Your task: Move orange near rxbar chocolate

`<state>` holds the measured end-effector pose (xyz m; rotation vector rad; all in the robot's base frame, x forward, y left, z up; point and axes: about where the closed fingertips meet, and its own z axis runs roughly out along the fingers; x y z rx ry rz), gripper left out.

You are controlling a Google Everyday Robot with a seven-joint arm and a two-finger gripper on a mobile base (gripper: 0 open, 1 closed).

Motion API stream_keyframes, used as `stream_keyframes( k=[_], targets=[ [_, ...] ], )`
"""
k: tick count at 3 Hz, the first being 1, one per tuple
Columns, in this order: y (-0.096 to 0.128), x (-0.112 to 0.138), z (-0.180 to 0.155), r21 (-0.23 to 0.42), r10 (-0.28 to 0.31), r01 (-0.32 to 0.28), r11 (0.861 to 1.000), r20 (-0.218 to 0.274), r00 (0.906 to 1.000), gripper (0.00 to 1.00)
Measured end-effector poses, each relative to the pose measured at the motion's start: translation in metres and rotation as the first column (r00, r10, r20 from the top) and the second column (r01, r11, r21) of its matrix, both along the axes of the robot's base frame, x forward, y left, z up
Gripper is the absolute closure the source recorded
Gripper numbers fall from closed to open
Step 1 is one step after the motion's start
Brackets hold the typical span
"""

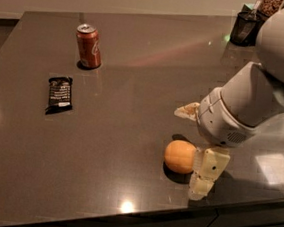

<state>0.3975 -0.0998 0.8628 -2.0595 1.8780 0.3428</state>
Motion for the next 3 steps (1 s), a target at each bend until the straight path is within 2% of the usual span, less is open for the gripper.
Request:
stream_keyframes(
  k=[2,3],
  targets=[
    [0.005,-0.001,-0.015,-0.003,0.033,-0.033,0.999,-0.019,0.9993,0.47],
    [0.015,0.008,-0.009,-0.009,0.026,-0.026,1.0,-0.006,0.9996,0.71]
  ],
)
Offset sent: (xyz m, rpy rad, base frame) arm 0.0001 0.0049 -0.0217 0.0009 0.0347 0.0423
